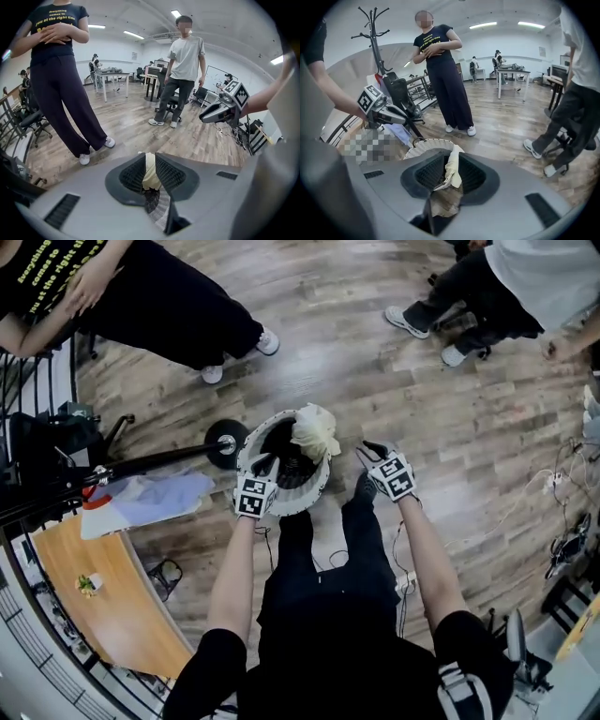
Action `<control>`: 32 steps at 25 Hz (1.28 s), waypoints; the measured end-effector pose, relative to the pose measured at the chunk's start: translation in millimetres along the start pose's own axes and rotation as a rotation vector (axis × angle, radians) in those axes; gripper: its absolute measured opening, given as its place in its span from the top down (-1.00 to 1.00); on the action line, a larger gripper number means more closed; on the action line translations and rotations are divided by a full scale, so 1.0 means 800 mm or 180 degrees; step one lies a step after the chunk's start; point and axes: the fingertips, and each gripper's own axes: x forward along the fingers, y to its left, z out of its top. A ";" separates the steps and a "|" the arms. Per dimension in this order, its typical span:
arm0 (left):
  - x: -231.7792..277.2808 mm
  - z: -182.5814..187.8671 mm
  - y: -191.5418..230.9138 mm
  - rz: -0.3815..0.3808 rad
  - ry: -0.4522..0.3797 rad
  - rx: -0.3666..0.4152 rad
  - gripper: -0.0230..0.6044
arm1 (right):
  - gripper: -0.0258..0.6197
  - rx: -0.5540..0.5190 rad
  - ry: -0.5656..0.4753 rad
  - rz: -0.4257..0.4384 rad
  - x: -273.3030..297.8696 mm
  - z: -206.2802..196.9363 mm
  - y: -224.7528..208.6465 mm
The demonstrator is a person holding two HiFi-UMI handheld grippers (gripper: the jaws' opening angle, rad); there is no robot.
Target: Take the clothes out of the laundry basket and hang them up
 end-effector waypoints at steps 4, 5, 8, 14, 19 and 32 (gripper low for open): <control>0.035 -0.024 -0.006 -0.0020 0.0076 0.0048 0.72 | 0.57 -0.0061 0.0086 0.0077 0.032 -0.027 -0.008; 0.046 -0.031 -0.005 -0.0025 0.0093 0.0086 0.69 | 0.56 -0.0071 0.0095 0.0089 0.041 -0.033 -0.010; 0.079 -0.052 -0.006 -0.0049 0.0163 0.0205 0.58 | 0.54 -0.0123 0.0116 0.0108 0.068 -0.051 -0.019; 0.150 -0.094 -0.007 -0.0151 0.0270 0.0419 0.39 | 0.43 -0.0318 0.0122 0.0172 0.137 -0.089 -0.037; 0.212 -0.133 -0.004 -0.0232 0.0339 0.0595 0.31 | 0.38 -0.0535 0.0177 0.0188 0.197 -0.118 -0.053; 0.357 -0.228 0.011 -0.0305 0.0597 0.1032 -0.04 | 0.01 -0.1275 0.0501 0.0352 0.348 -0.203 -0.079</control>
